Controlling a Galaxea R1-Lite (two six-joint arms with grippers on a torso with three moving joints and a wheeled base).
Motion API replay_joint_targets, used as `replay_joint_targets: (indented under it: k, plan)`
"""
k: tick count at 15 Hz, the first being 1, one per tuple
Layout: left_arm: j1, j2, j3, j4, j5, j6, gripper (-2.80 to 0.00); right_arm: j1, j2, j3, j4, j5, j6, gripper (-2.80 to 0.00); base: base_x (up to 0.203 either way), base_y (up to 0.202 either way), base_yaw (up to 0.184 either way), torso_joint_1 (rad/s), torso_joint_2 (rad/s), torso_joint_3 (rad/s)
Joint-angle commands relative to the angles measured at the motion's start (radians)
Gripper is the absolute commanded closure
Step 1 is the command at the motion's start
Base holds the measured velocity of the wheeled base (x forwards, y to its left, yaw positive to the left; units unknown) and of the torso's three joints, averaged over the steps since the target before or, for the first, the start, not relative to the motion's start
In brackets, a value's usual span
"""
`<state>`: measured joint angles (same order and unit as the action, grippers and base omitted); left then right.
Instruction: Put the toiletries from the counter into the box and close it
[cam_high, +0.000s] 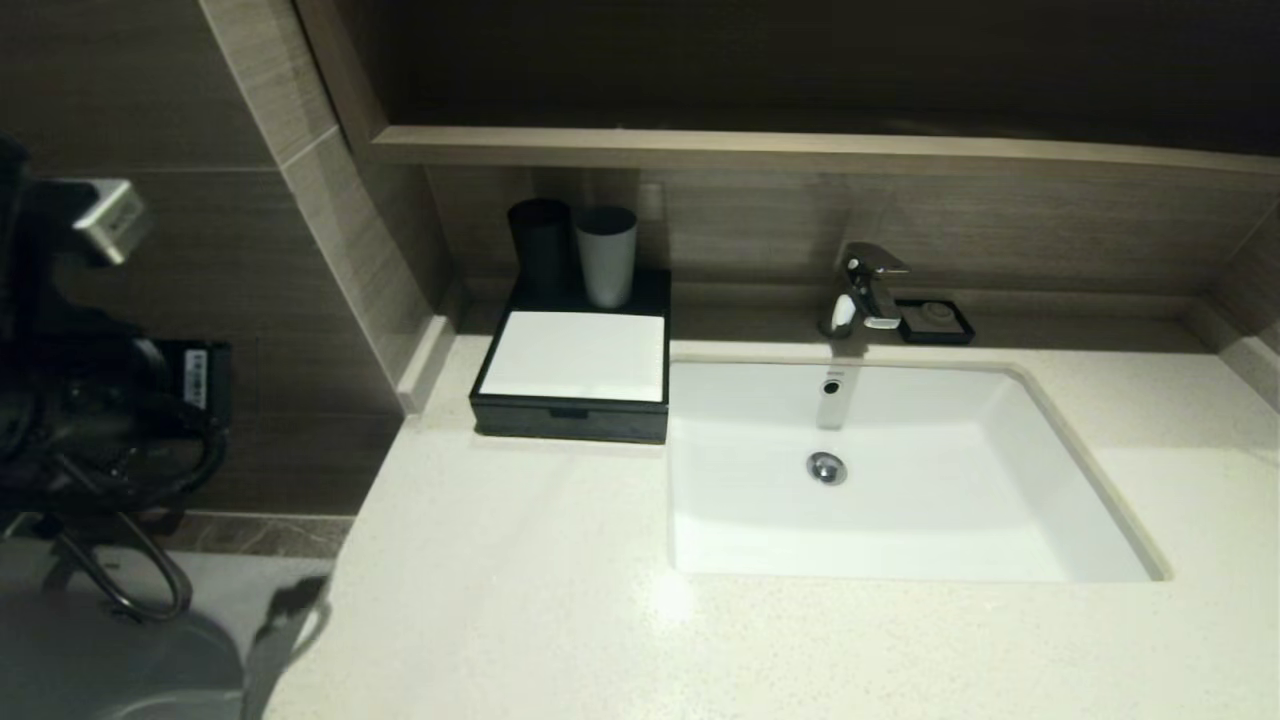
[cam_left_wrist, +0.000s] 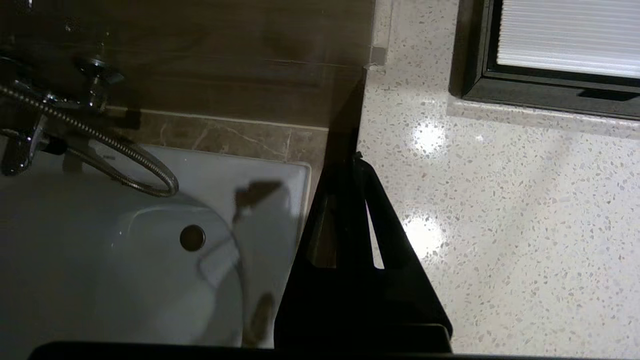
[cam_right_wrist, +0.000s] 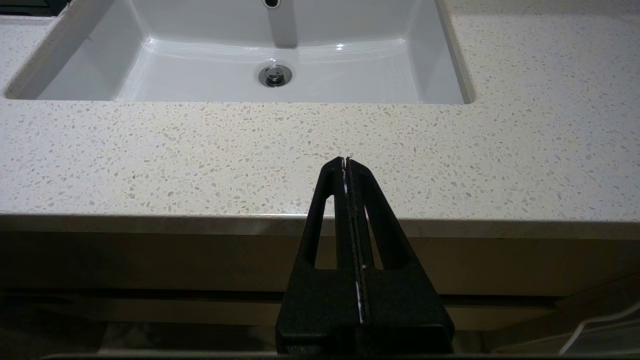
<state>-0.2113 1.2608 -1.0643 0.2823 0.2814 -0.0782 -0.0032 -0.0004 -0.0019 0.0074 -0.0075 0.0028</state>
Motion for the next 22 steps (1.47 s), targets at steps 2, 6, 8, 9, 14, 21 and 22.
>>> replay_joint_targets:
  k: [2, 6, 8, 9, 14, 21, 22]
  plan:
    - [0.029, -0.236, 0.158, -0.047, -0.024, 0.042, 0.0, 0.0, 0.0, 0.0, 0.0, 0.0, 0.0, 0.0, 0.0, 0.0, 0.0, 0.0, 0.0, 0.0]
    - [0.036, -0.42, 0.292, -0.064, -0.047, 0.061, 0.0, 0.0, 0.0, 0.0, 0.0, 0.0, 0.0, 0.0, 0.0, 0.0, 0.0, 0.0, 0.0, 0.0]
    - [0.057, -0.521, 0.379, -0.082, -0.076, 0.062, 0.0, 0.0, 0.0, 0.0, 0.0, 0.0, 0.0, 0.0, 0.0, 0.0, 0.0, 0.0, 0.0, 0.0]
    - [0.074, -0.57, 0.426, -0.097, -0.089, 0.063, 0.0, 0.0, 0.0, 0.0, -0.001, 0.0, 0.0, 0.0, 0.0, 0.0, 0.0, 0.0, 0.0, 0.0]
    - [0.154, -0.792, 0.629, -0.172, -0.144, 0.122, 0.0, 0.0, 0.0, -0.001, 0.0, 0.0, 0.0, 0.0, 0.0, 0.0, 0.0, 0.0, 0.0, 0.0]
    - [0.206, -1.02, 0.826, -0.19, -0.214, 0.125, 0.0, 0.0, 0.0, 0.0, 0.0, 0.0, 0.0, 0.0, 0.0, 0.0, 0.0, 0.0, 0.0, 0.0]
    - [0.22, -1.039, 0.84, -0.19, -0.227, 0.125, 0.0, 0.0, 0.0, 0.0, 0.0, 0.0, 0.0, 0.0, 0.0, 0.0, 0.0, 0.0, 0.0, 0.0]
